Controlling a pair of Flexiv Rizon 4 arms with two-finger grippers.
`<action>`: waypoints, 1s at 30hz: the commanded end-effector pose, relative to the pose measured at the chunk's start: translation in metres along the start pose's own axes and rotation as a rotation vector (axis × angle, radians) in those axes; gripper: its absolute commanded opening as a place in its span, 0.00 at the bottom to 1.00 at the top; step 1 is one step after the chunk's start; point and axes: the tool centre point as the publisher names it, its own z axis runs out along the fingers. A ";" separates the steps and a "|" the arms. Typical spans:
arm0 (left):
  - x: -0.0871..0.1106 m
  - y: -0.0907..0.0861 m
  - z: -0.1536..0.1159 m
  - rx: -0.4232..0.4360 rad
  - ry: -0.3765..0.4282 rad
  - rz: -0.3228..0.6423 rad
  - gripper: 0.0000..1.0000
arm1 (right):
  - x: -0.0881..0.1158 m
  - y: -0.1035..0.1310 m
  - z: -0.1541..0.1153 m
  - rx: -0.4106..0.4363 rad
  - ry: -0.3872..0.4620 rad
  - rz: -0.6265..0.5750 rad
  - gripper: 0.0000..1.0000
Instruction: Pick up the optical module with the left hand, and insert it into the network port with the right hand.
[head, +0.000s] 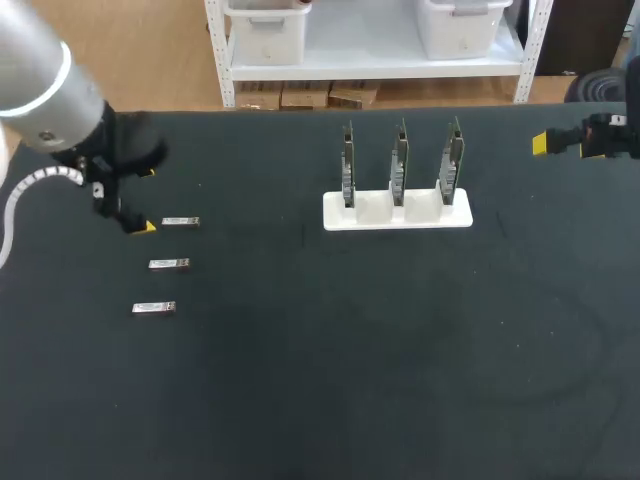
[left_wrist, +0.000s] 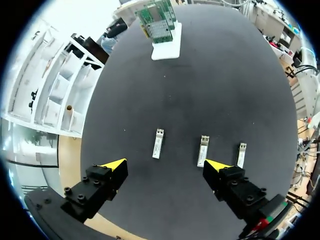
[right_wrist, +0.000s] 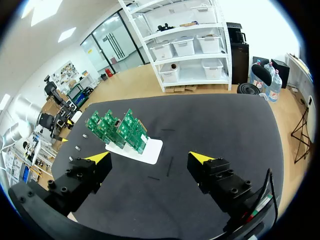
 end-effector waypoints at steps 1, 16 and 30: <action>-0.008 0.013 0.007 0.024 0.099 -0.002 1.00 | 0.000 0.000 0.000 0.000 0.000 0.000 1.00; -0.004 0.000 0.037 0.059 0.162 0.055 1.00 | 0.000 0.000 0.000 0.000 0.000 0.000 1.00; -0.010 0.005 0.044 0.013 0.253 0.065 1.00 | 0.000 0.000 0.000 0.000 0.000 0.000 1.00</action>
